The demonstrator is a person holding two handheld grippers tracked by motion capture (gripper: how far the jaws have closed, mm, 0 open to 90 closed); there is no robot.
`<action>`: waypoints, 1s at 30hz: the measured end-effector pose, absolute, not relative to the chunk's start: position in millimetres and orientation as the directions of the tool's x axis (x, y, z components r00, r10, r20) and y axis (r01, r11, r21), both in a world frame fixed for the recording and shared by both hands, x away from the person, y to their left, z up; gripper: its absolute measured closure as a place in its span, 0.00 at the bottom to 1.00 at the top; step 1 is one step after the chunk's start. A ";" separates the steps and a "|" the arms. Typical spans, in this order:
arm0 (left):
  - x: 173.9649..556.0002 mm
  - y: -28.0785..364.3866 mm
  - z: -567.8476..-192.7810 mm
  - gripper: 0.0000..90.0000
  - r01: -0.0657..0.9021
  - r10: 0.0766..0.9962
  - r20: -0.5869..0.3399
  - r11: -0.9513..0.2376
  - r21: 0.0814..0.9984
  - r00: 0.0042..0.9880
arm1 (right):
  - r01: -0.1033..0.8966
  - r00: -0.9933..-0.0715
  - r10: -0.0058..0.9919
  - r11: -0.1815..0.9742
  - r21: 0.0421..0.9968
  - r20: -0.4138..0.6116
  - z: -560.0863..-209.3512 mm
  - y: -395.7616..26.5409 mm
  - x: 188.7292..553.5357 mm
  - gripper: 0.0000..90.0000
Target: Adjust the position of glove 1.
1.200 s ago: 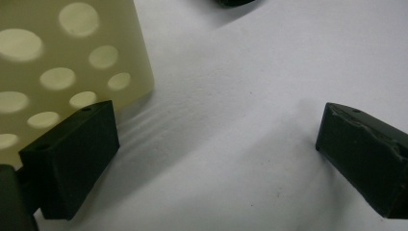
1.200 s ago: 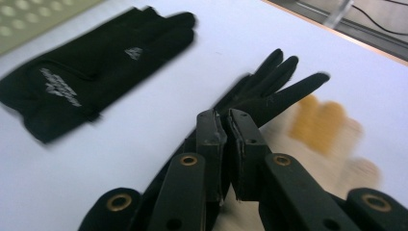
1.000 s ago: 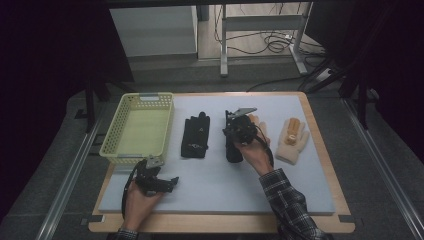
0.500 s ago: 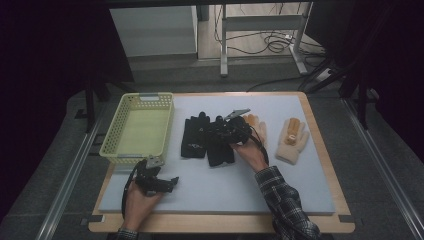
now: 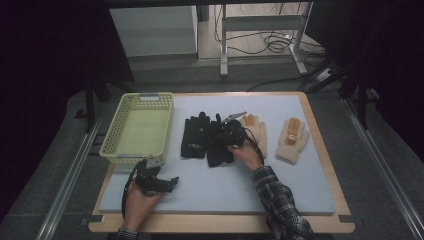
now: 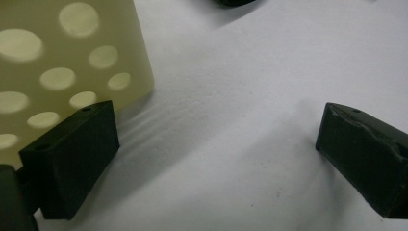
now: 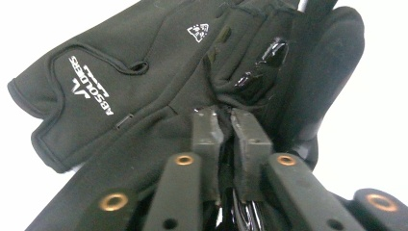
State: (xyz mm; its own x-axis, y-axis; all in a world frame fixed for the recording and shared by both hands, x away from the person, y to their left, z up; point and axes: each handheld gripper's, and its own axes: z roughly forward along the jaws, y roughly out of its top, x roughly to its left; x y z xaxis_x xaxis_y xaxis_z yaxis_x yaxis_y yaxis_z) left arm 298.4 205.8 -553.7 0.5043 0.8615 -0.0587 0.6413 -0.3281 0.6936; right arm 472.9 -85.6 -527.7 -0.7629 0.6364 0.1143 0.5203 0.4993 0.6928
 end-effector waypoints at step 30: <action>298.4 205.9 -553.6 0.01 0.641 0.861 -0.058 -0.329 0.693 0.504 | 0.504 -0.776 0.608 0.438 0.745 0.167 -503.0 -129.5 360.5 0.64</action>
State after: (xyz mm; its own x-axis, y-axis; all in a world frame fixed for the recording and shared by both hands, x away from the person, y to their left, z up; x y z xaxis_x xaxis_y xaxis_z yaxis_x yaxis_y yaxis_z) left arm 298.4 205.9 -553.6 0.5045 0.8615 -0.0576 0.6412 -0.3291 0.6932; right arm 360.5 -129.5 -503.0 -0.7759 0.6083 0.1673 0.5038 0.4378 0.7446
